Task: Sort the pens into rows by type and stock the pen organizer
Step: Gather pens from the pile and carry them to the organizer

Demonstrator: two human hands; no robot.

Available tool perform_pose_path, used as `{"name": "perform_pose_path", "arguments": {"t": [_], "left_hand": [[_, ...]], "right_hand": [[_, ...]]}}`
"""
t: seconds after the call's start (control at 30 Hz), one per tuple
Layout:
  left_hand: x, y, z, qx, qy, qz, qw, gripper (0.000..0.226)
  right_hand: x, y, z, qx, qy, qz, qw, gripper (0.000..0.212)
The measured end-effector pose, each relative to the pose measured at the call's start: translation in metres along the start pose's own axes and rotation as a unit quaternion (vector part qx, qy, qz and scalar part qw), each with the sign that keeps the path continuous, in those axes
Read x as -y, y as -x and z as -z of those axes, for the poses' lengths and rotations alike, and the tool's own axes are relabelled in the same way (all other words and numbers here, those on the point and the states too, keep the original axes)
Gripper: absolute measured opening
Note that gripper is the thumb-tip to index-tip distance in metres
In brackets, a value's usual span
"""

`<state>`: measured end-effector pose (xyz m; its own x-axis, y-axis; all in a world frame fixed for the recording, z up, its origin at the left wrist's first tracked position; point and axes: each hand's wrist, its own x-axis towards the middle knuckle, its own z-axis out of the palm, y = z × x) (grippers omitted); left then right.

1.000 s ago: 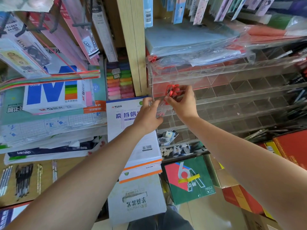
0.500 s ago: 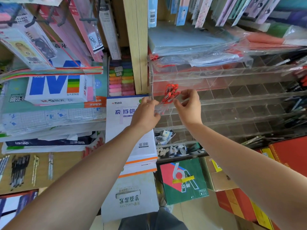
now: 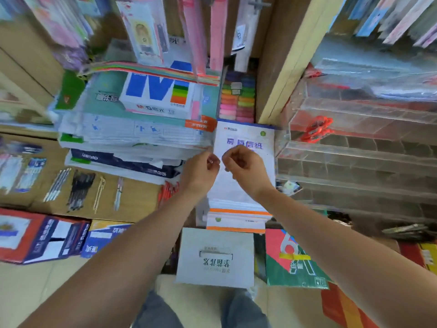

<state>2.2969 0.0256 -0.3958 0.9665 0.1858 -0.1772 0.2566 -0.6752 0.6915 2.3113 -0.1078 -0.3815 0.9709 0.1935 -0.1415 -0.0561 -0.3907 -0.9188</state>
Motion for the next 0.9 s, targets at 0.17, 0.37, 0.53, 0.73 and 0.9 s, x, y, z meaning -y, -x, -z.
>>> {"name": "perform_pose_path", "arguments": {"t": [0.17,0.37,0.53,0.73,0.9], "left_hand": [[0.117,0.01,0.052,0.049,-0.03,0.059,0.997,0.016],[0.256,0.019,0.091,0.194,-0.018,0.145,0.97,0.023],[0.34,0.02,0.081,0.266,-0.002,0.177,0.948,0.013],[0.372,-0.007,0.029,0.292,-0.025,0.134,0.947,0.023],[0.384,-0.041,-0.02,0.291,-0.036,0.128,0.948,0.035]], "right_hand": [[0.005,-0.002,-0.12,0.024,0.027,-0.034,0.999,0.017],[-0.035,0.001,-0.241,0.02,0.048,-0.175,0.983,0.006],[-0.096,0.013,-0.285,0.0,0.118,-0.275,0.954,0.012],[-0.145,0.009,-0.301,-0.005,0.161,-0.31,0.937,0.008],[-0.192,-0.02,-0.315,-0.006,0.247,-0.323,0.914,0.053]]}}
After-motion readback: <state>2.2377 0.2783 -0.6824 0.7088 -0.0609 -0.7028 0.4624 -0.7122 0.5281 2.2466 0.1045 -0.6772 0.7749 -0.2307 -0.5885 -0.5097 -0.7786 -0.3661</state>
